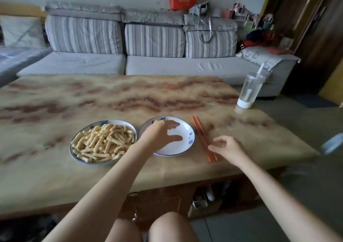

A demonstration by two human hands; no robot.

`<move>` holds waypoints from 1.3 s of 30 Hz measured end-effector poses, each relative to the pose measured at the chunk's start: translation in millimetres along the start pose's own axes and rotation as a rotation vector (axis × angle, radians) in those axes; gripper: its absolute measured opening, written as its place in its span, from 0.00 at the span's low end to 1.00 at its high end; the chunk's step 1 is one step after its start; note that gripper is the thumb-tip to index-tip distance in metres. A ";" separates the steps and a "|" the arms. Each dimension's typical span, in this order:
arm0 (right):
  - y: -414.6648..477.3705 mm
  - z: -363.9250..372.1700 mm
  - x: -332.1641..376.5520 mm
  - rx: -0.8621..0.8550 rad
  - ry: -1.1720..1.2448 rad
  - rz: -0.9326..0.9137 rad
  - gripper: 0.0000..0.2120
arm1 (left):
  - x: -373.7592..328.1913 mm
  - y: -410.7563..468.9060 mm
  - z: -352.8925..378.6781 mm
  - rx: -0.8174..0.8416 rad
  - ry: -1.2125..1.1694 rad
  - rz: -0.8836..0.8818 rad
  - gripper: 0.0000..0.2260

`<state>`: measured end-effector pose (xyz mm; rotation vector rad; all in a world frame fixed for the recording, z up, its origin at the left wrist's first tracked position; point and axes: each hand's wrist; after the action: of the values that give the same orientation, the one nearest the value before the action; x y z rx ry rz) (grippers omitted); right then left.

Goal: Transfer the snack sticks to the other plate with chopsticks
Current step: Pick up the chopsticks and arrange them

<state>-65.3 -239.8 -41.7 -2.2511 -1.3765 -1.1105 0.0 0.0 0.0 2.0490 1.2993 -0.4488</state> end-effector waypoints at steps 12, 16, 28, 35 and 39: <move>-14.5 9.2 -14.8 -0.172 -0.017 0.010 0.12 | -35.2 44.5 62.4 0.222 0.058 0.284 0.15; -15.6 6.6 -12.2 -0.184 0.023 0.053 0.14 | -40.9 64.2 76.8 0.269 0.140 0.338 0.15; -21.5 3.4 -9.5 -0.122 -0.228 0.073 0.21 | -46.3 100.5 109.1 0.409 0.314 0.491 0.20; -17.0 0.2 -6.5 -0.098 -0.264 0.060 0.16 | -47.1 109.4 110.8 0.453 0.274 0.523 0.16; -17.8 1.3 -7.5 -0.111 -0.285 0.028 0.14 | -48.7 110.4 111.8 0.458 0.312 0.593 0.16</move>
<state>-81.7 -234.8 -50.6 -2.5811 -1.4107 -0.9039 83.4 -141.1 -13.2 2.8413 0.7146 -0.1597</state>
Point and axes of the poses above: each hand's wrist, its own y-axis towards the middle knuckle, its own z-axis out of the palm, x = y × z, and after that the axes turned 14 degrees about -x, right-handed
